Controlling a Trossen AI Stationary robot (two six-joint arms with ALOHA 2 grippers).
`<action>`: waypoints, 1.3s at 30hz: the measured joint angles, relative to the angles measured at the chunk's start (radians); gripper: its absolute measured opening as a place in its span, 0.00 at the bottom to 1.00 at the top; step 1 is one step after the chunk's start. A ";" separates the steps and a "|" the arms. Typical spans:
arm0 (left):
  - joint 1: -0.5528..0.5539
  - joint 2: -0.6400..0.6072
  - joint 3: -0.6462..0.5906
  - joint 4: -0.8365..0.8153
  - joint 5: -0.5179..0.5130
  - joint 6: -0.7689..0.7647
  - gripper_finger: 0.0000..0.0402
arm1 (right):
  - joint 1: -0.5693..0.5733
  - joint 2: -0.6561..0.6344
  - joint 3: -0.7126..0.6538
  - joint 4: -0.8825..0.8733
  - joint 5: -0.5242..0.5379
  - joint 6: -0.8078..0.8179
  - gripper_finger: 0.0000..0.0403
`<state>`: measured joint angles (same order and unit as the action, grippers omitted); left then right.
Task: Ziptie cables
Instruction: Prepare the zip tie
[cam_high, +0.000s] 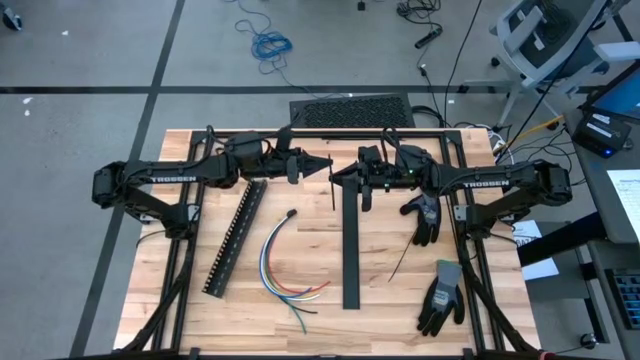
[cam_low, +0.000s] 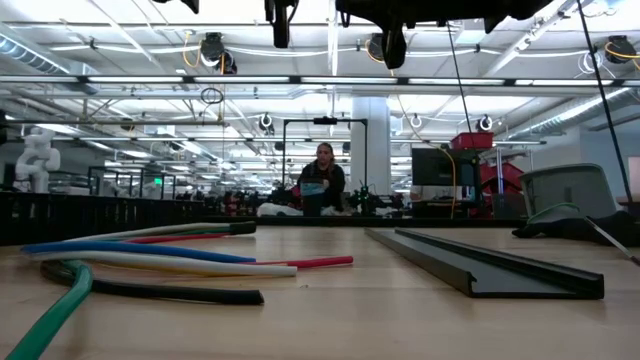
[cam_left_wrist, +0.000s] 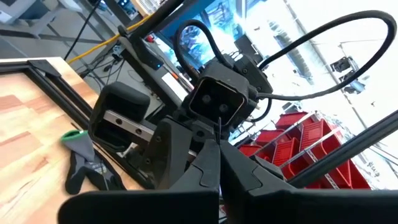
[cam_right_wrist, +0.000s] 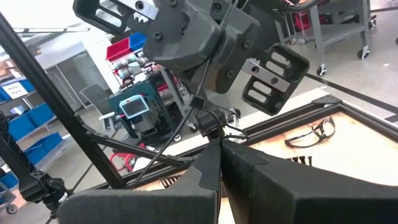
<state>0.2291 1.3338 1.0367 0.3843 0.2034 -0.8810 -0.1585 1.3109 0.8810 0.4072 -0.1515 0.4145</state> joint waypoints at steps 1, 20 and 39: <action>0.002 0.000 0.000 0.000 0.003 0.000 0.00 | 0.000 0.000 0.000 0.000 -0.003 0.000 0.00; 0.050 -0.023 -0.001 0.007 0.003 0.007 0.00 | 0.003 0.000 0.001 -0.159 -0.011 -0.012 0.00; 0.105 -0.074 -0.001 -0.007 0.008 0.031 0.00 | 0.003 0.000 0.000 -0.212 -0.010 -0.015 0.00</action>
<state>0.3340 1.2594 1.0355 0.3775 0.2115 -0.8495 -0.1555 1.3109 0.8806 0.1951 -0.1616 0.3992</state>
